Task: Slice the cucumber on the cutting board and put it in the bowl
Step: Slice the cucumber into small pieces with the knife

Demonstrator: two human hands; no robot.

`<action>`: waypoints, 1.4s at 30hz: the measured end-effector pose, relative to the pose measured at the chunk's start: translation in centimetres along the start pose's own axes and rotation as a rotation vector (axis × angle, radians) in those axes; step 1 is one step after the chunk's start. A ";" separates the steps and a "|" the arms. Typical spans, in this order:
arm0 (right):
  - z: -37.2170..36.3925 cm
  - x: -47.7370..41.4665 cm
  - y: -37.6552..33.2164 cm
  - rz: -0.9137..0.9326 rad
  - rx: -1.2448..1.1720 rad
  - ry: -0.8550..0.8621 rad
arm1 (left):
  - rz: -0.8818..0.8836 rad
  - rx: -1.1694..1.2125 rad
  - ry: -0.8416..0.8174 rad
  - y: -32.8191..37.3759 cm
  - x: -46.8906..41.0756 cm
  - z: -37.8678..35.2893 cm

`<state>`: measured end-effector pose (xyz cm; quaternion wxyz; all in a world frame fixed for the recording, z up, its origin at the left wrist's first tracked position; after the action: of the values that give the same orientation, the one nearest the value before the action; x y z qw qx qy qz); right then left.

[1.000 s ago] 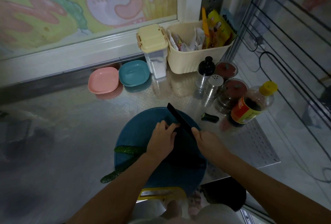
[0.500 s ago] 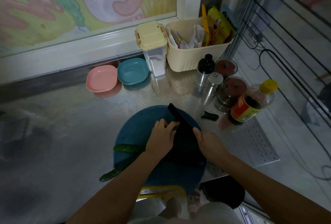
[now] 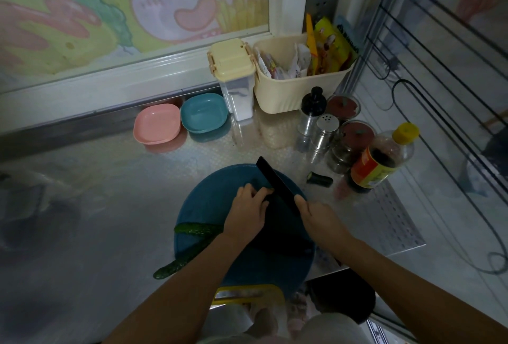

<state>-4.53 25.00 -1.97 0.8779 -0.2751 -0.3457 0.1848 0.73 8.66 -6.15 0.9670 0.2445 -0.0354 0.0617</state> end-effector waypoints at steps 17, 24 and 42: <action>-1.1 -1.6 0.0 -0.014 0.037 -0.004 | 0.010 0.023 -0.026 0.1 -0.1 0.1; -0.8 -1.0 0.2 0.002 -0.011 0.003 | 0.001 0.030 -0.005 0.2 0.1 0.2; -0.4 -0.8 0.6 0.027 -0.107 -0.011 | 0.007 0.006 -0.011 0.2 0.1 0.3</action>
<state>-4.92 24.91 -3.01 0.8574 -0.3255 -0.3559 0.1795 0.77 8.66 -5.81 0.9659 0.2475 -0.0414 0.0640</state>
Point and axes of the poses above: each hand's wrist, its own x-axis away from the middle knuckle, its own z-axis out of the back of the hand, y = z × x, the point moved 2 cm from there along -x, towards the middle knuckle, and after that the axes turned 9 degrees about -y, right-handed, at the moved point
